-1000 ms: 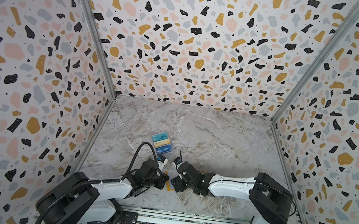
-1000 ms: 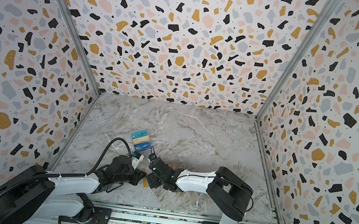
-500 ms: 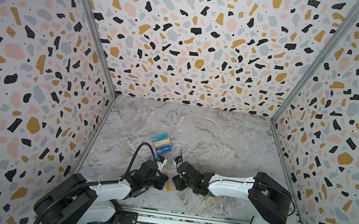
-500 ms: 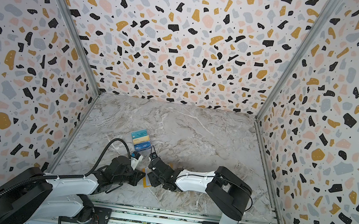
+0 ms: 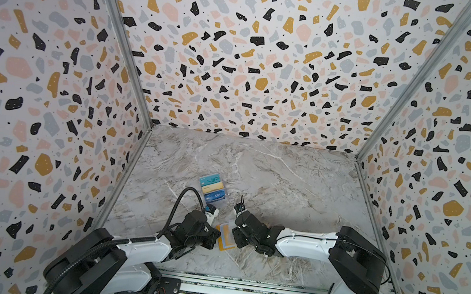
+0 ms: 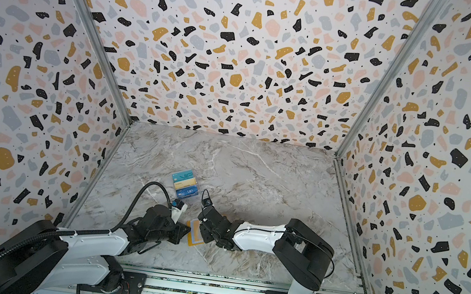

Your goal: Take the credit cards out of the card holder

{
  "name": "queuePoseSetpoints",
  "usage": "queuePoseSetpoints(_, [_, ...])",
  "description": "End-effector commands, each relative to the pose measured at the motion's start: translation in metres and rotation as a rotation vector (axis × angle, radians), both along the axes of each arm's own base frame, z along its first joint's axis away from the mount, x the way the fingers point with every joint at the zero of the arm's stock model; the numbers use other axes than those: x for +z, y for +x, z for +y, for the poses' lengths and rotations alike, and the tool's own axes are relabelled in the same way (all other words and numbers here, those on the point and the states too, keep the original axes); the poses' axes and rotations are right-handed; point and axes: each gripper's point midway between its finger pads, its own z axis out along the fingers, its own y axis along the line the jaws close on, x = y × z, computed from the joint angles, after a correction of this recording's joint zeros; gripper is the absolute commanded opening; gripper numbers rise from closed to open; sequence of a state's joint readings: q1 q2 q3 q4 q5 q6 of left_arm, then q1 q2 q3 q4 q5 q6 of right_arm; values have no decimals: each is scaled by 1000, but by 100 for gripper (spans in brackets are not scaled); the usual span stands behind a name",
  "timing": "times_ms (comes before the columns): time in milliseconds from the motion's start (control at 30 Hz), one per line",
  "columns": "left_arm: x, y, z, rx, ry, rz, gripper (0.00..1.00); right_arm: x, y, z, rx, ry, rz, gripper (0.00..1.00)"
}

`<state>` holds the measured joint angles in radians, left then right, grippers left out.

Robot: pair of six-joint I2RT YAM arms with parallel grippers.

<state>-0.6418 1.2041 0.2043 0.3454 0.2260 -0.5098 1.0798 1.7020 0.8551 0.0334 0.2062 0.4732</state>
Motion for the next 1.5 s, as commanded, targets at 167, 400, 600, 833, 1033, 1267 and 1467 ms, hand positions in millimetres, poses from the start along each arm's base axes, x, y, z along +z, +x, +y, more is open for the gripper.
queuePoseSetpoints(167, [-9,-6,4,-4,28,20,0,14,8,-28,-97,-24,-28,41])
queuePoseSetpoints(400, [-10,-5,5,1,30,21,0,34,-3,-10,26,53,-50,47])
queuePoseSetpoints(600, [-11,-4,6,8,37,24,0,34,-24,18,161,101,-19,64])
queuePoseSetpoints(833, [-12,-5,6,8,40,28,0,15,-36,36,193,66,5,76])
queuePoseSetpoints(1033, [-11,-5,6,9,38,25,0,2,-34,32,156,11,11,73])
queuePoseSetpoints(1267, [-11,-5,6,9,38,23,0,0,-30,26,132,-1,1,60])
queuePoseSetpoints(1467, [-11,-5,6,9,36,22,0,2,-28,24,120,11,0,50])
